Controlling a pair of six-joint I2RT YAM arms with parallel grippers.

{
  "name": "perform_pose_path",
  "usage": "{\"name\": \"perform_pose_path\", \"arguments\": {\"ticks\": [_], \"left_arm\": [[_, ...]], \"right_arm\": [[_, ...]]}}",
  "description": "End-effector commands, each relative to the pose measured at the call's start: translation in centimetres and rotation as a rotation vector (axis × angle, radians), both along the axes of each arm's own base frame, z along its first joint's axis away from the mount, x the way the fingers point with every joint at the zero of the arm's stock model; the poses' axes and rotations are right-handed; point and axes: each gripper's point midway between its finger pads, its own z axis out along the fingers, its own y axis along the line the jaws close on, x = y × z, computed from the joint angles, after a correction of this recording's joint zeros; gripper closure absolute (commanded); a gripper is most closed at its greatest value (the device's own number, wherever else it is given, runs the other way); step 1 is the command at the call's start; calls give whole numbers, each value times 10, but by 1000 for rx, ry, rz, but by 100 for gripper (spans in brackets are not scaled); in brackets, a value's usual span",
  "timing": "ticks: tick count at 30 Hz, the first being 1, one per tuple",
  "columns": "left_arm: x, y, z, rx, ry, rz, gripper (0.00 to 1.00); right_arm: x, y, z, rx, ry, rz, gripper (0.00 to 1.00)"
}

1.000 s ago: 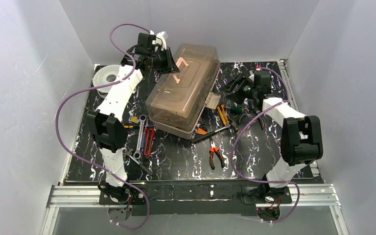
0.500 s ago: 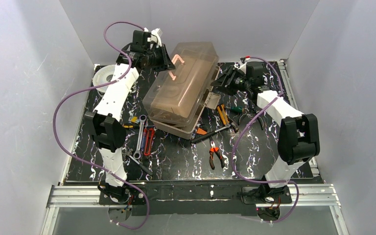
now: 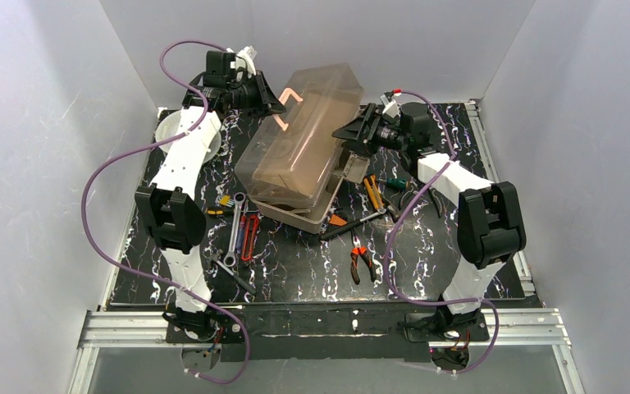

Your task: Pack the tool kit

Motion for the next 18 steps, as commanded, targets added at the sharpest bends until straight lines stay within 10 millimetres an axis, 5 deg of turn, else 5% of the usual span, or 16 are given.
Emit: {"name": "perform_pose_path", "arguments": {"ticks": [1, 9, 15, 18], "left_arm": [[-10, 17, 38, -20, -85, 30, 100], [-13, 22, 39, -22, -88, 24, 95], [-19, 26, 46, -7, -117, 23, 49], [-22, 28, 49, 0, -131, 24, 44]], "right_arm": [[-7, 18, 39, 79, -118, 70, 18], [-15, 36, 58, 31, -189, 92, 35], [-16, 40, 65, 1, -214, 85, 45], [-14, 37, 65, -13, -213, 69, 47]]}}
